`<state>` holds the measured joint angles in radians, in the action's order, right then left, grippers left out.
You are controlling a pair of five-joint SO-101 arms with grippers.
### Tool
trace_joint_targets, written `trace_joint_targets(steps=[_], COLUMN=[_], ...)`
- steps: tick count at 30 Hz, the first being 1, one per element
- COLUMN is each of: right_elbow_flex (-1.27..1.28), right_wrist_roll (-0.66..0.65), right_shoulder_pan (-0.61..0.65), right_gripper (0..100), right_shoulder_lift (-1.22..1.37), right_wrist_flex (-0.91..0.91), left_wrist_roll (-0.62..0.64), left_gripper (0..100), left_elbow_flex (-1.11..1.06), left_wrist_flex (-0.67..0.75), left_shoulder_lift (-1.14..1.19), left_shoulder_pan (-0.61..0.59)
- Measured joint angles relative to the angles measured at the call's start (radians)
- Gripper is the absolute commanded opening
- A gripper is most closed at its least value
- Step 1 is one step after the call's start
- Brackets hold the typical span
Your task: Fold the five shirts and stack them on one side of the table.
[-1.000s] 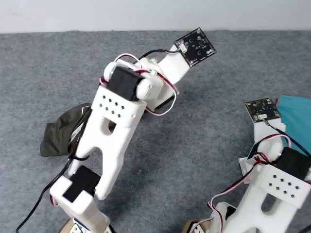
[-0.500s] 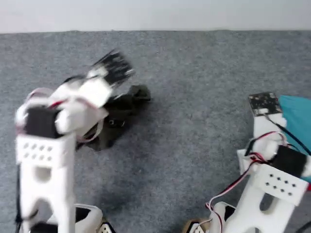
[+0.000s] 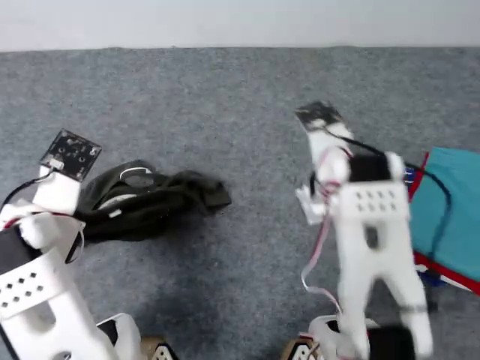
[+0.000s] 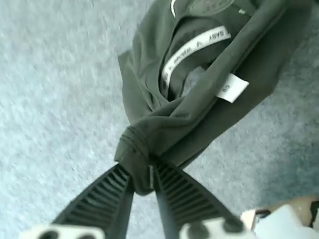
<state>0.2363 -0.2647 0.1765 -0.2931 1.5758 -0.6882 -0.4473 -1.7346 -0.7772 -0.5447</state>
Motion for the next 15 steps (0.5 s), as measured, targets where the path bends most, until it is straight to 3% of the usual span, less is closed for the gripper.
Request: trace_joint_targets(steps=[3,10,15], right_elbow_flex=[-0.143,-0.462,-0.634], right_wrist_roll=[0.003,0.003,0.003], right_shoulder_pan=[0.081,0.245,0.310], right_gripper=[1.7,16.2,16.5], right_shoulder_lift=[0.176,0.517,0.664], right_wrist_flex=[0.037,0.176,0.178], left_wrist_roll=[0.000,0.000,0.000], left_gripper=[1,1,1], left_elbow_flex=[-0.040,-0.127,-0.133], left_wrist_flex=[0.000,0.038,0.040], left_shoulder_lift=[0.000,0.000,0.000], left_shoulder_pan=[-0.028,-0.109,-0.120])
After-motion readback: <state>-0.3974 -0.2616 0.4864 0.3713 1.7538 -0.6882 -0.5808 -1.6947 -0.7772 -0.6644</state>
